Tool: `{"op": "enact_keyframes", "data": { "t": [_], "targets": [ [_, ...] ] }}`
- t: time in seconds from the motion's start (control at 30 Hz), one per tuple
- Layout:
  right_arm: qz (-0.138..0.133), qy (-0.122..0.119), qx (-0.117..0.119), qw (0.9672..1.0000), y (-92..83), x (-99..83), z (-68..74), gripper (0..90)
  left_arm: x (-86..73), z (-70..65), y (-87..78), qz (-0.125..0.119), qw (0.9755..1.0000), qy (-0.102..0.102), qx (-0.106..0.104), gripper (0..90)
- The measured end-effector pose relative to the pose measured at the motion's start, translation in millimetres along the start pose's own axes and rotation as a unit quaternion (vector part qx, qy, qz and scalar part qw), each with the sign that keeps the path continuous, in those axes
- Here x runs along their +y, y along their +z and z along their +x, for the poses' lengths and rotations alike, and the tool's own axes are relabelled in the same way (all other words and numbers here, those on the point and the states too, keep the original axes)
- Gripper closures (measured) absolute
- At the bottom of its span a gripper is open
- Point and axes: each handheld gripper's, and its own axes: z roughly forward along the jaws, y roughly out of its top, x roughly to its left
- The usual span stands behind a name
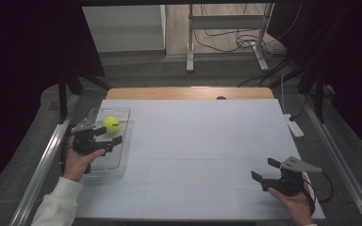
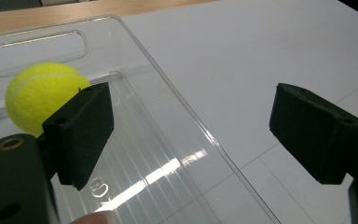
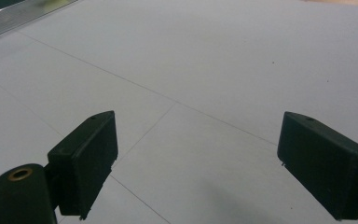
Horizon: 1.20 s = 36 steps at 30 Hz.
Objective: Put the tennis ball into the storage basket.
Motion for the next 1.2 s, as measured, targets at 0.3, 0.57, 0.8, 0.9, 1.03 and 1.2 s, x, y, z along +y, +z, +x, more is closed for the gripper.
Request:
{"op": "enact_keyframes", "data": {
  "t": [0.3, 0.57, 0.8, 0.9, 1.03, 1.2],
  "targets": [
    [-0.001, 0.001, 0.001, 1.0, 0.1, 0.2, 0.1, 12.0, -8.1, -14.8, -1.0, 0.002, 0.9998, 0.015, -0.015, 14.3],
    [-0.001, 0.001, 0.001, 1.0, 0.2, 0.2, 0.1, 12.0, -16.4, -27.4, -6.2, -0.004, 0.9994, 0.02, -0.027, 14.3],
    [0.0, -0.001, 0.001, 1.0, 0.5, 0.6, 0.5, 12.0, -23.8, -39.5, -6.1, -0.001, 0.9989, 0.03, -0.035, 14.4],
    [0.0, -0.002, 0.002, 1.0, 0.4, 0.8, 0.8, 12.0, -26.3, -41.7, -5.3, 0.003, 0.9989, 0.031, -0.036, 14.4],
    [0.0, -0.002, 0.002, 1.0, 0.5, 0.6, 0.5, 12.0, -29.6, -44.2, -5.0, 0.005, 0.9988, 0.033, -0.035, 14.5],
    [0.0, -0.002, 0.002, 1.0, 0.6, 0.6, 0.5, 12.0, -35.9, -47.7, -3.8, 0.009, 0.9987, 0.034, -0.037, 14.6]
  ]
}}
